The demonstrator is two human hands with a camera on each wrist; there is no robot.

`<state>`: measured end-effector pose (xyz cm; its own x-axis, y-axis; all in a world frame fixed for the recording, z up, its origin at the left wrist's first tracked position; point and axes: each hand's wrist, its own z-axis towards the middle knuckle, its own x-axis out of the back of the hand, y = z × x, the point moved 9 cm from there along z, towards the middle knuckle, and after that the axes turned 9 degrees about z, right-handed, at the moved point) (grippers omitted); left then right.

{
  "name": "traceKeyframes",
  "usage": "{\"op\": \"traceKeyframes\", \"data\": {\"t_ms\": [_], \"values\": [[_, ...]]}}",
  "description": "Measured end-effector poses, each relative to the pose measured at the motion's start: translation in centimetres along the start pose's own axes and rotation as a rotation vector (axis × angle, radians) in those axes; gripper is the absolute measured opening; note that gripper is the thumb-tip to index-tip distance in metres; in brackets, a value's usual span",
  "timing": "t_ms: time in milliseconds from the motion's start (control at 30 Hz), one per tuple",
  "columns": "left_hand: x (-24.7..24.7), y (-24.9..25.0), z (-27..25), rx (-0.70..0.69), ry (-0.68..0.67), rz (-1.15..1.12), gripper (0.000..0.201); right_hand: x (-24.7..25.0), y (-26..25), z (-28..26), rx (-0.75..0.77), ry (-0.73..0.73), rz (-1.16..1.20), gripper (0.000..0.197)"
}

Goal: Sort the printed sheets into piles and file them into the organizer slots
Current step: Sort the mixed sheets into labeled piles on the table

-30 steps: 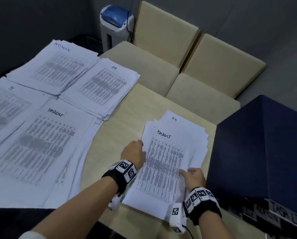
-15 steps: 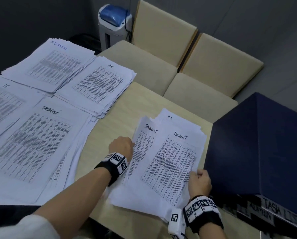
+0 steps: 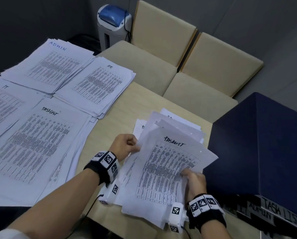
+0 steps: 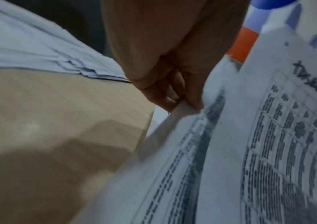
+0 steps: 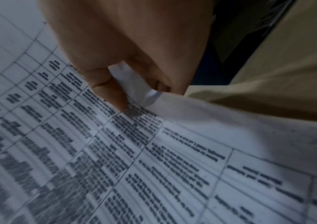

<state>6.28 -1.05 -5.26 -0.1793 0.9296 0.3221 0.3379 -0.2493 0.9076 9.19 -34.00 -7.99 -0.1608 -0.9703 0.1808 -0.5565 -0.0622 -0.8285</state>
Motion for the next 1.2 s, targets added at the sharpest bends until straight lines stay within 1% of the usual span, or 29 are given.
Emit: {"op": "traceKeyframes", "data": {"t_ms": [67, 100, 133, 167, 200, 233, 267, 300, 333, 400, 433, 500, 567, 600, 633, 700, 733, 800, 833, 867, 900, 933, 967, 1000, 1033, 1067, 1100, 1133, 1200], "values": [[-0.1, -1.2, 0.2, 0.034, 0.015, -0.114, 0.033, -0.4, 0.2, 0.0, -0.005, -0.041, 0.025, 0.011], [0.1, -1.7, 0.3, 0.047, 0.035, -0.119, 0.033, -0.5, 0.4, -0.1, -0.019, -0.059, 0.028, 0.011], [0.2, -2.2, 0.4, 0.061, 0.054, -0.114, 0.037, -0.4, 0.5, 0.1, -0.021, -0.063, 0.025, 0.010], [0.3, -2.7, 0.5, 0.084, 0.067, -0.081, 0.046, -0.2, 0.4, 0.2, -0.011, -0.053, 0.009, 0.009], [0.3, -3.1, 0.5, 0.096, 0.074, -0.048, 0.054, -0.1, 0.2, 0.3, 0.016, -0.041, -0.001, 0.015], [0.4, -3.2, 0.4, 0.103, 0.089, -0.010, 0.054, 0.1, -0.1, 0.3, 0.041, -0.017, 0.000, 0.026], [0.6, -3.2, 0.2, 0.109, 0.110, 0.023, 0.050, 0.4, -0.6, 0.2, 0.065, 0.006, 0.021, 0.038], [1.0, -3.1, 0.0, 0.124, 0.136, 0.054, 0.044, 0.7, -1.2, -0.1, 0.089, 0.031, 0.048, 0.046], [1.3, -3.4, 0.1, 0.141, 0.151, 0.091, 0.036, 0.9, -1.7, -0.3, 0.119, 0.047, 0.081, 0.051], [1.3, -3.6, 0.0, 0.191, 0.121, 0.156, 0.024, 1.1, -2.5, -0.5, 0.154, 0.036, 0.115, 0.058], [1.3, -3.5, -0.1, 0.214, 0.105, 0.167, 0.024, 0.9, -2.9, -0.7, 0.161, 0.015, 0.099, 0.060], [1.3, -3.3, -0.2, 0.229, 0.091, 0.145, 0.031, 0.7, -2.5, -0.2, 0.138, -0.005, 0.084, 0.063], [1.5, -2.7, -0.4, 0.211, 0.116, 0.106, 0.036, 0.2, -2.2, 0.2, 0.116, -0.014, 0.121, 0.065], [1.4, -2.5, -0.5, 0.201, 0.127, 0.061, 0.036, -0.2, -2.2, 0.1, 0.117, -0.028, 0.133, 0.064], [1.3, -2.4, -0.5, 0.211, 0.129, -0.030, 0.033, -0.7, -2.4, -0.2, 0.127, -0.048, 0.133, 0.060], [0.8, -2.5, -0.7, 0.261, 0.114, -0.223, 0.024, -1.6, -2.6, -0.9, 0.140, -0.095, 0.124, 0.038], [0.5, -2.6, -0.7, 0.289, 0.100, -0.250, 0.022, -1.9, -2.2, -0.6, 0.126, -0.110, 0.114, 0.028], [0.3, -2.8, -0.6, 0.292, 0.038, -0.220, 0.018, -2.6, -0.9, 0.4, 0.079, -0.144, 0.085, 0.018], [0.3, -3.0, -0.5, 0.292, 0.002, -0.197, 0.025, -2.9, -0.4, 0.7, 0.032, -0.178, 0.073, 0.018], [0.2, -3.3, -0.5, 0.304, -0.025, -0.185, 0.032, -3.2, 0.5, 1.0, -0.024, -0.203, 0.093, 0.022], [0.2, -3.2, -0.7, 0.316, -0.042, -0.188, 0.033, -3.2, 0.7, 1.3, -0.019, -0.213, 0.093, 0.022], [0.1, -3.2, -0.8, 0.329, -0.039, -0.193, 0.029, -3.4, 0.3, 1.1, 0.020, -0.236, 0.105, 0.019], [0.1, -3.3, -0.8, 0.324, -0.011, -0.183, 0.030, -3.4, -0.7, 0.6, 0.082, -0.227, 0.094, 0.020], [0.6, -3.6, -0.8, 0.321, 0.061, -0.124, 0.033, -3.1, -1.6, 0.1, 0.152, -0.191, 0.085, 0.019], [1.6, -3.9, -0.8, 0.323, 0.166, -0.003, 0.031, -2.6, -2.2, -0.4, 0.185, -0.135, 0.070, 0.015], [2.4, -4.3, -0.8, 0.337, 0.243, 0.157, 0.021, -2.3, -2.4, -0.9, 0.176, -0.096, 0.084, 0.015], [2.8, -4.5, -0.9, 0.356, 0.248, 0.308, 0.010, -2.1, -2.1, -1.1, 0.150, -0.077, 0.109, 0.019], [2.7, -4.9, -0.8, 0.369, 0.199, 0.429, 0.010, -1.8, -1.3, -0.8, 0.119, -0.078, 0.134, 0.023], [2.0, -4.9, -0.6, 0.345, 0.084, 0.585, 0.021, -1.3, -0.8, -0.8, 0.090, -0.076, 0.145, 0.021]]}}
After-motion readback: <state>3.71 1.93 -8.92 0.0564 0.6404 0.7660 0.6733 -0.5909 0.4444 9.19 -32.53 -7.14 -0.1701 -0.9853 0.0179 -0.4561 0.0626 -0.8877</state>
